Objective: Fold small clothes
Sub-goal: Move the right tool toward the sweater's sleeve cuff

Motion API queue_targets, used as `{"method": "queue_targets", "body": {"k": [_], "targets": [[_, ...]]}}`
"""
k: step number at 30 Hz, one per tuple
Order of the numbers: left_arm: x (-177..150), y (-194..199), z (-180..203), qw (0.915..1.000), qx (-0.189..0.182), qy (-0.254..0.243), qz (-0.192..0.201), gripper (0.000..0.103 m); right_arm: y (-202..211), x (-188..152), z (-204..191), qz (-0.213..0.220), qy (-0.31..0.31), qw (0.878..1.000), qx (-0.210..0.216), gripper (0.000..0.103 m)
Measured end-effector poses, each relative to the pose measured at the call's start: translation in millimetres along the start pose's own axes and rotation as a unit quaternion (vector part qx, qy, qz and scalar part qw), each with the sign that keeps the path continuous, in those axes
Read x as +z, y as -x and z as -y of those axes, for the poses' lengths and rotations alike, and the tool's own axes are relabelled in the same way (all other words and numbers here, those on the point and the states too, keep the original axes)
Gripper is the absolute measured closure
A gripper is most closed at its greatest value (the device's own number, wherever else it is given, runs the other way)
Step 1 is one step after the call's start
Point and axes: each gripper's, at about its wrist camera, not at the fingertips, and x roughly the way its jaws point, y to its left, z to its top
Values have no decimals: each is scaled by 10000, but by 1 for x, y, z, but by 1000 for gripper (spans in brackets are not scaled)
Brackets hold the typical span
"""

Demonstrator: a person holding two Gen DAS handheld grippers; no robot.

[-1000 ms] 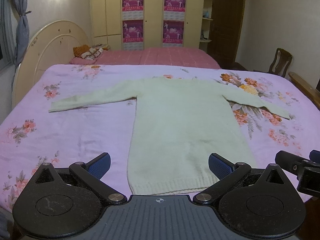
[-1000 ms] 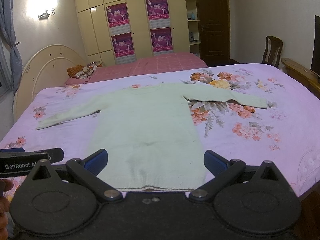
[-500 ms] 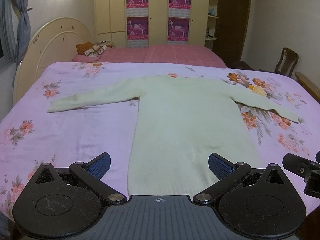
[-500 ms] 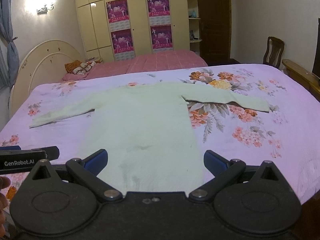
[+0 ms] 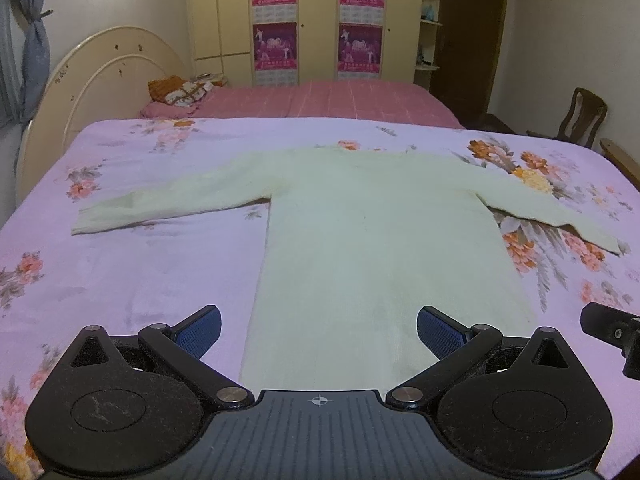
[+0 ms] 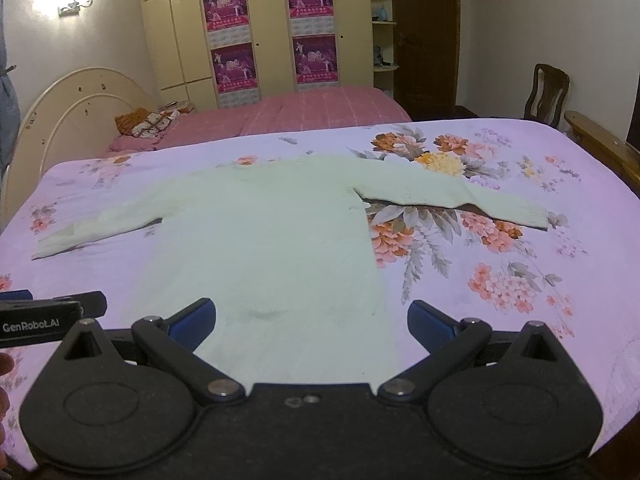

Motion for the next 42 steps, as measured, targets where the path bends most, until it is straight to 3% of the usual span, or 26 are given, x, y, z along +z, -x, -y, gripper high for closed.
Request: {"method": "queue_targets", "body": {"k": [20,34,42], "targets": [[61,-135,44,9986,185,289,-402,0,-122,65,55,-254,53,9992,-291,3],[87,-223,87,9968,257,222,-727,0,-218,86,118,-673,-157,9957,-621,3],[91,-254,102,9960,371,121,-802,0,-256,88,156,-880,-324,9916,-887,4]]}}
